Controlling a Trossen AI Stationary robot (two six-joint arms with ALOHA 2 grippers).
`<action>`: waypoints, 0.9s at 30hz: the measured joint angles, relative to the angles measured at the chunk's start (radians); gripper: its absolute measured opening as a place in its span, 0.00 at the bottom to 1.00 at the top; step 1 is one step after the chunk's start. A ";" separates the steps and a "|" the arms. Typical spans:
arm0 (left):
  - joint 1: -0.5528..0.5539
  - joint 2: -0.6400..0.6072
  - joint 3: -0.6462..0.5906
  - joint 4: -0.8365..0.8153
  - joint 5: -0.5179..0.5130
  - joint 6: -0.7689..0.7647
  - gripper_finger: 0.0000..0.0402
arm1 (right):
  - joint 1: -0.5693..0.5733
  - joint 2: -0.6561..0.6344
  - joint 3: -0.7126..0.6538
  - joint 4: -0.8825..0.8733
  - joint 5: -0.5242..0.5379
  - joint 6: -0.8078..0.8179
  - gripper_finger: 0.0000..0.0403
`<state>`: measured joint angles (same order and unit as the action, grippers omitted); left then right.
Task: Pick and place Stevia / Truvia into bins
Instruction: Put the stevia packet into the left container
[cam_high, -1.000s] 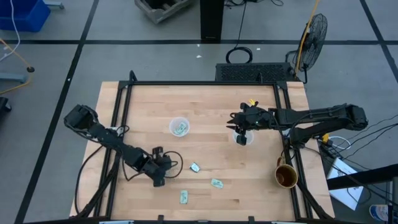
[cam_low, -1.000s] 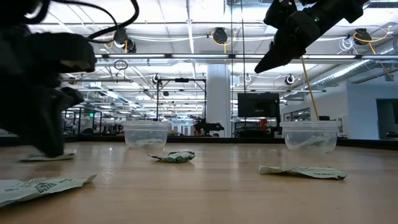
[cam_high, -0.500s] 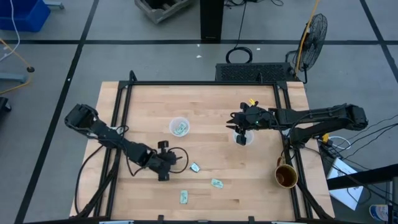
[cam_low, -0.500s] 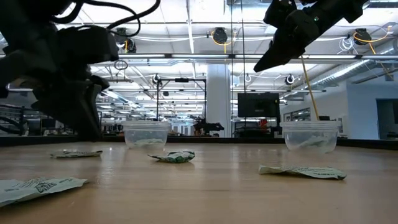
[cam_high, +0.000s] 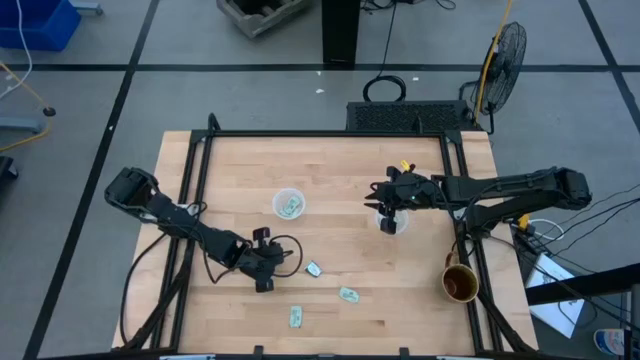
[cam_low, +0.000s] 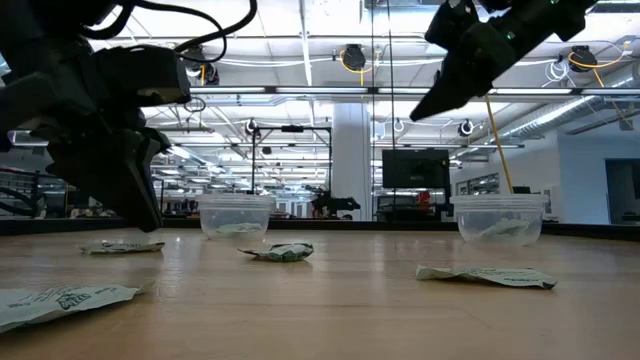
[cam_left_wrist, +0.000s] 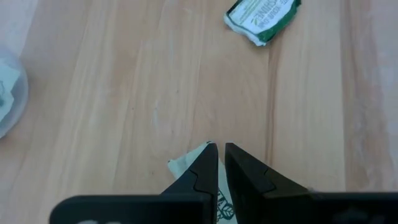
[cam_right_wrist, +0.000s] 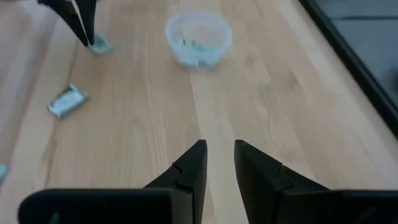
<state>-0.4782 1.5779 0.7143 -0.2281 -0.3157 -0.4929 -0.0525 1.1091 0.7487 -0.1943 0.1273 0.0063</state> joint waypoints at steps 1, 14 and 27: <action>0.000 0.006 0.000 0.000 0.000 0.000 0.09 | 0.000 0.000 -0.010 0.000 0.000 0.000 0.19; 0.017 0.067 0.002 0.024 0.000 0.016 0.09 | 0.000 0.000 -0.063 0.077 0.000 -0.015 0.19; 0.031 0.057 0.083 -0.043 0.032 0.005 0.09 | 0.000 0.003 -0.065 0.151 0.001 -0.019 0.19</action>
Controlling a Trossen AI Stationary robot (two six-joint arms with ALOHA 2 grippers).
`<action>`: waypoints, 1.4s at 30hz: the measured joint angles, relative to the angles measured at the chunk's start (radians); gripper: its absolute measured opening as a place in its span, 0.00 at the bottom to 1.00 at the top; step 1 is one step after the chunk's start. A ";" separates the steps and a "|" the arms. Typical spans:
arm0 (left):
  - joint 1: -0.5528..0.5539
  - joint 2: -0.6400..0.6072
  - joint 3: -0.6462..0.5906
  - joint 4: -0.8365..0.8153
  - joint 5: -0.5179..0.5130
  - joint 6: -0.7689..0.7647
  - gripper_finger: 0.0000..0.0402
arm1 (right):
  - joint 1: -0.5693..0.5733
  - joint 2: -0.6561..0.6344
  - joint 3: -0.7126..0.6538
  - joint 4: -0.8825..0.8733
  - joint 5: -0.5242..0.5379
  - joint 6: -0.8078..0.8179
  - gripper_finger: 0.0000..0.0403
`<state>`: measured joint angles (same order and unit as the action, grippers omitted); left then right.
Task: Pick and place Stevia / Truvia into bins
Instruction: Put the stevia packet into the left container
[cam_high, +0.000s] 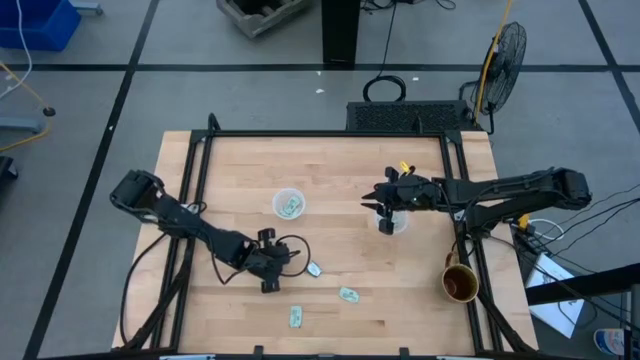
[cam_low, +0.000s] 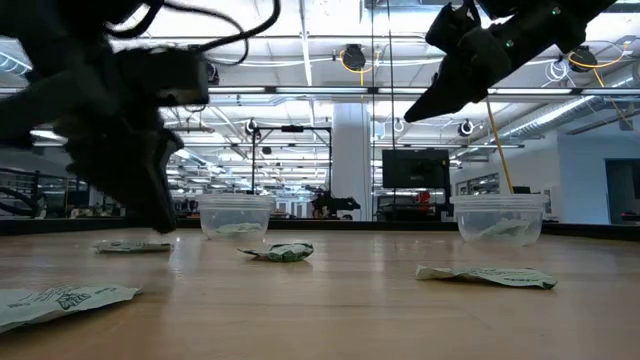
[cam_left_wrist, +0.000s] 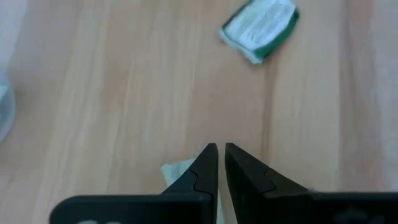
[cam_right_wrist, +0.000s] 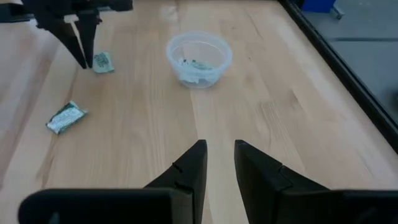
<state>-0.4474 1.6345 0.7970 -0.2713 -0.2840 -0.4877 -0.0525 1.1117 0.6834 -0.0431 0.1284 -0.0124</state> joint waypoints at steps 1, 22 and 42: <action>0.003 -0.003 0.020 -0.040 0.003 -0.019 0.09 | 0.000 0.000 -0.008 0.018 0.000 0.000 0.19; 0.062 -0.009 0.110 -0.363 0.131 -0.223 0.40 | 0.000 0.001 -0.067 0.100 -0.002 -0.003 0.19; 0.061 -0.013 -0.014 -0.190 0.119 -0.228 0.21 | 0.000 0.001 -0.067 0.100 -0.003 -0.003 0.19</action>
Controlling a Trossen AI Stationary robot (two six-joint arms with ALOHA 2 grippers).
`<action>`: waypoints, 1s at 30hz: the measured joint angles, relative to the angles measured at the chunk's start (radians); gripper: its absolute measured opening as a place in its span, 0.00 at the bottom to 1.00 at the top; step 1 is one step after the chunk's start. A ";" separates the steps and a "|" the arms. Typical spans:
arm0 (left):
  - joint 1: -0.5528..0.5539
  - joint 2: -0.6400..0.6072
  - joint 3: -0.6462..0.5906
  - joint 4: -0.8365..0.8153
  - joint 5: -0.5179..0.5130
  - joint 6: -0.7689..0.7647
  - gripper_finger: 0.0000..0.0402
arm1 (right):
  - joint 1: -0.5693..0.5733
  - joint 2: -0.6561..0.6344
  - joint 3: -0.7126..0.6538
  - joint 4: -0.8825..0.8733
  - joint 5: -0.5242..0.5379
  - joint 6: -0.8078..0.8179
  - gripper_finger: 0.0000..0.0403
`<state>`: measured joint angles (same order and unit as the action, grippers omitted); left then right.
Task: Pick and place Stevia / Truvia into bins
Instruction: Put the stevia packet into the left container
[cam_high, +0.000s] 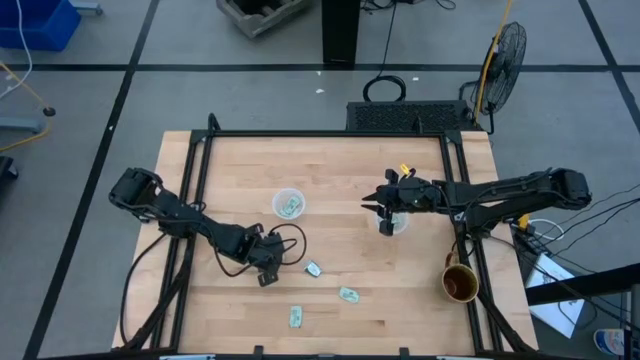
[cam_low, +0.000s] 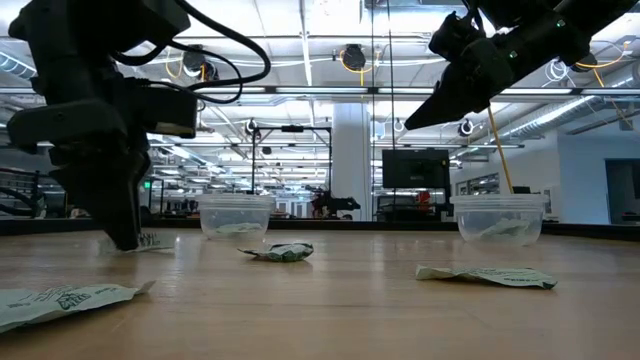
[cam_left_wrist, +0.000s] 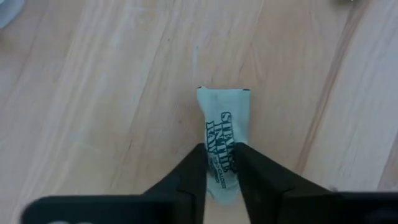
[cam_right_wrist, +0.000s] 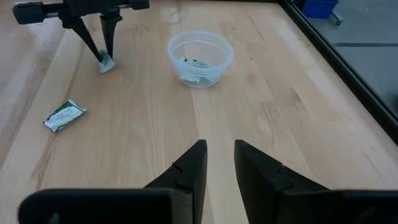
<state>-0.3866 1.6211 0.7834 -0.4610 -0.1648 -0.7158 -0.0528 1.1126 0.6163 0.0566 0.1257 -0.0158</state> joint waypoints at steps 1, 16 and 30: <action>0.000 0.000 0.000 0.000 0.001 0.000 0.18 | 0.000 0.000 0.000 0.000 0.000 0.000 0.19; 0.105 -0.078 0.029 0.045 -0.046 0.111 0.12 | 0.000 0.000 0.000 0.005 0.000 0.000 0.19; 0.436 -0.157 0.093 0.040 -0.085 0.452 0.06 | 0.000 0.000 0.000 0.007 0.000 -0.027 0.19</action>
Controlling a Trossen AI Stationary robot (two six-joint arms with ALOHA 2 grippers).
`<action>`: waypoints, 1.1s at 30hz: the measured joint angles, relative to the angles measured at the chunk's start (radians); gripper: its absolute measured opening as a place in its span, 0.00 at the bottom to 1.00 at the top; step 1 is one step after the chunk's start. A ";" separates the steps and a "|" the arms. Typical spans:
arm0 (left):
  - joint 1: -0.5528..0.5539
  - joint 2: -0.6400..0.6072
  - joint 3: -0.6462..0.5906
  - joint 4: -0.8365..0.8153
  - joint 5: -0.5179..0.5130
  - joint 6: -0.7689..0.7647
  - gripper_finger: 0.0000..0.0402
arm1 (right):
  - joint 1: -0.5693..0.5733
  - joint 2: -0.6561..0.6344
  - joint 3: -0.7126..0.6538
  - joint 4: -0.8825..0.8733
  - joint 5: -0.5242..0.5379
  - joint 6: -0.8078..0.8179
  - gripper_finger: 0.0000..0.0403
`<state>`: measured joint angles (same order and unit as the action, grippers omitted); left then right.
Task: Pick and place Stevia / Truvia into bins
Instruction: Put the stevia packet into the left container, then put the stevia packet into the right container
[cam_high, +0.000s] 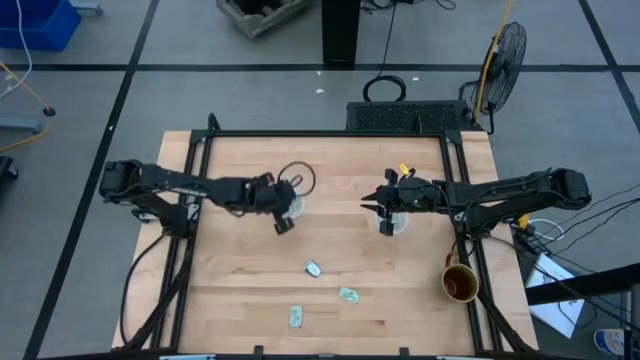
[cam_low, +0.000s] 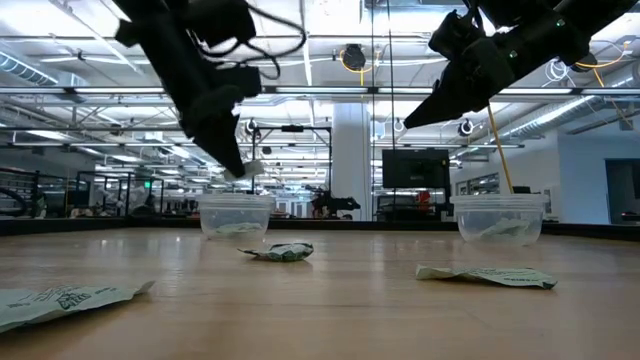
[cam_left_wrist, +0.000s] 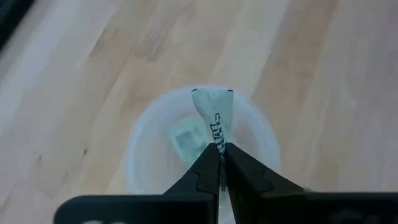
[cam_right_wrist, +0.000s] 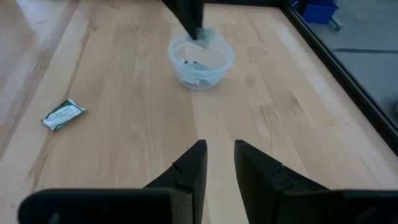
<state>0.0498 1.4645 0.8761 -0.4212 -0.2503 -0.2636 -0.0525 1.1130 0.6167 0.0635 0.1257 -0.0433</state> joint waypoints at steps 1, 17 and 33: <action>0.020 0.007 0.000 0.003 0.020 -0.003 0.07 | 0.000 0.000 0.000 0.000 0.000 0.000 0.19; 0.061 0.088 0.000 0.001 0.075 0.024 0.22 | 0.002 0.000 0.000 -0.005 -0.029 0.005 0.19; 0.052 0.044 0.130 -0.014 0.068 0.107 0.22 | 0.188 0.000 -0.211 0.629 -0.340 -0.093 0.19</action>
<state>0.1022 1.5082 1.0062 -0.4352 -0.1821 -0.1564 0.1352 1.1130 0.4059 0.6920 -0.2142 -0.1361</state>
